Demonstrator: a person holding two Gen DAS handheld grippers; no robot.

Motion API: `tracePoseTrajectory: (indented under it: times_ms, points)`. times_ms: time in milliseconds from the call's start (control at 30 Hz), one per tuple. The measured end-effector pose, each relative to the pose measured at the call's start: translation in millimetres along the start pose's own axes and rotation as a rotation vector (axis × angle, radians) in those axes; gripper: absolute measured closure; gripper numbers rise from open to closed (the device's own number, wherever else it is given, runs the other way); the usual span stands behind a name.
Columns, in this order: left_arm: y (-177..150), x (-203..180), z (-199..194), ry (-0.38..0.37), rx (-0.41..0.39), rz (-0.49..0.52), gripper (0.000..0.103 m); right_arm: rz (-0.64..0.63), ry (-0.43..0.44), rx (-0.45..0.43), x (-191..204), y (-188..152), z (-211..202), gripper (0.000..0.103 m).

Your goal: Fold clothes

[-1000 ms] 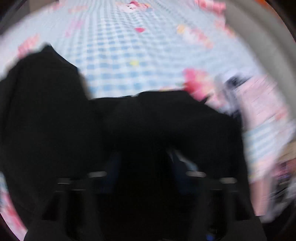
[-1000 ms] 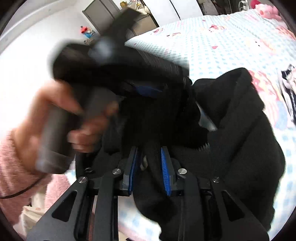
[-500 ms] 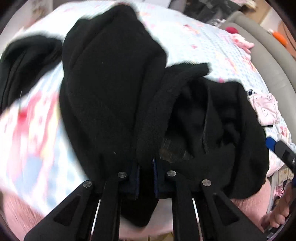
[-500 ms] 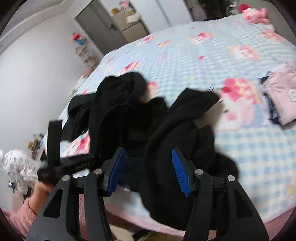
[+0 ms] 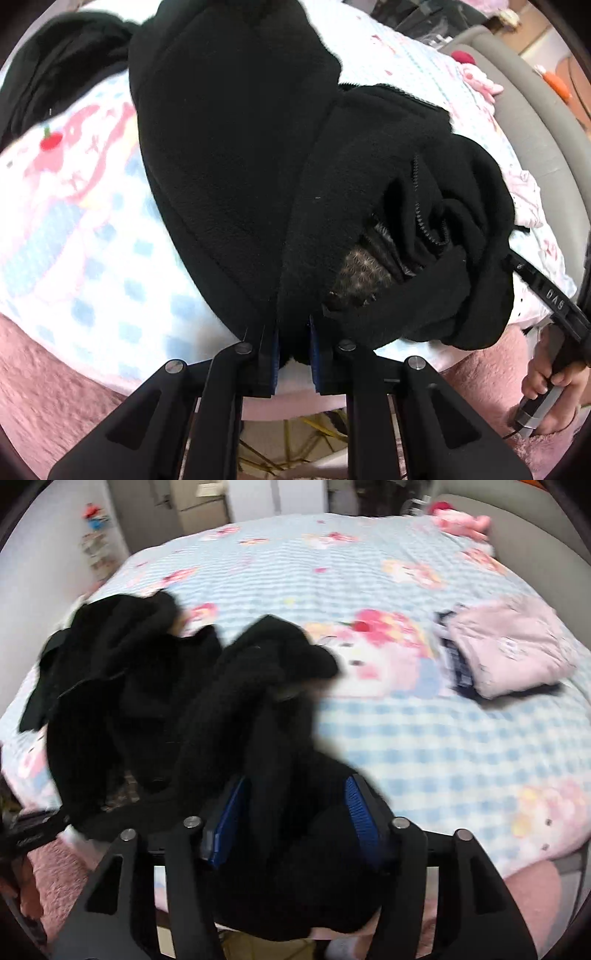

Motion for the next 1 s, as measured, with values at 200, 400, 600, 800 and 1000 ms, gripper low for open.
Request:
tracePoseTrajectory:
  times_ms: [200, 400, 600, 800, 1000]
  points:
    - [-6, 23, -1, -0.035, 0.001, -0.069, 0.087, 0.066, -0.117, -0.172, -41, 41, -38, 0.064]
    - [19, 20, -33, -0.086, -0.116, -0.071, 0.067, 0.009, 0.319, 0.013, 4, 20, -37, 0.032]
    - [50, 11, -37, -0.001, -0.217, 0.043, 0.084, -0.079, 0.136, 0.120, 31, -14, 39, 0.041]
    - [50, 54, -58, 0.113, -0.226, -0.103, 0.091, 0.029, 0.157, 0.027, -15, 8, 12, 0.076]
    - [20, 62, -88, 0.158, -0.233, -0.202, 0.091, 0.030, 0.053, -0.085, -59, 9, -4, 0.076]
Point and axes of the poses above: each gripper's, at about its wrist camera, not at the fingertips, and z roughly the way its jaws point, x to its left, y to its top, the point moved 4 cm from there along z, roughly the way its jaws point, and after that the axes turned 8 degrees about z, right-handed, at the moved point
